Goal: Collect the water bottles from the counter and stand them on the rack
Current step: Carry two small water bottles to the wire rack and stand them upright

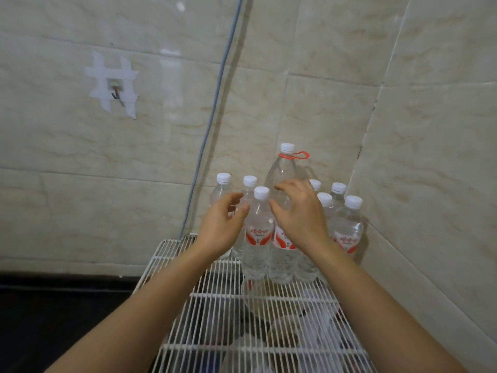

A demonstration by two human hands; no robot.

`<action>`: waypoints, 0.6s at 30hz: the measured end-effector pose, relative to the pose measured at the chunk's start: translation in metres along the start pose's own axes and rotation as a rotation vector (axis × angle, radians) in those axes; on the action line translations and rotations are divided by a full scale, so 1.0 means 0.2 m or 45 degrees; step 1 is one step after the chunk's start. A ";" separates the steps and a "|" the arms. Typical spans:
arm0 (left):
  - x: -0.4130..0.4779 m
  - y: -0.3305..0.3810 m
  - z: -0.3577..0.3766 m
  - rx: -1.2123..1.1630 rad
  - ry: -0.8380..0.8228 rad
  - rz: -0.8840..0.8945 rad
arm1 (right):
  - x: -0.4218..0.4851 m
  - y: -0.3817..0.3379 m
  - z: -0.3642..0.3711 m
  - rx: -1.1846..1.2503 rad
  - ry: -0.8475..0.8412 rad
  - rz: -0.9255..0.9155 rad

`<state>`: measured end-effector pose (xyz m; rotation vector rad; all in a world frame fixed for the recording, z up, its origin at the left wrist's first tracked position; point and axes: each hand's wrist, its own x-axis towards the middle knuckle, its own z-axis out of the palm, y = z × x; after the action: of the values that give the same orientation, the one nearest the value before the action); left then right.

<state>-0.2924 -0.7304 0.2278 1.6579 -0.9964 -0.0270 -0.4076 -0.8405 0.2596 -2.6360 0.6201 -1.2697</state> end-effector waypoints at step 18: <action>-1.29 -0.83 -1.64 0.903 -0.059 -0.419 | -0.94 -1.60 0.88 0.136 -0.836 -0.084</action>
<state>-0.1967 -0.3135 0.0903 2.4698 -0.7966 0.0780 -0.2791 -0.4790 0.1134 -2.7537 0.3424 -0.3699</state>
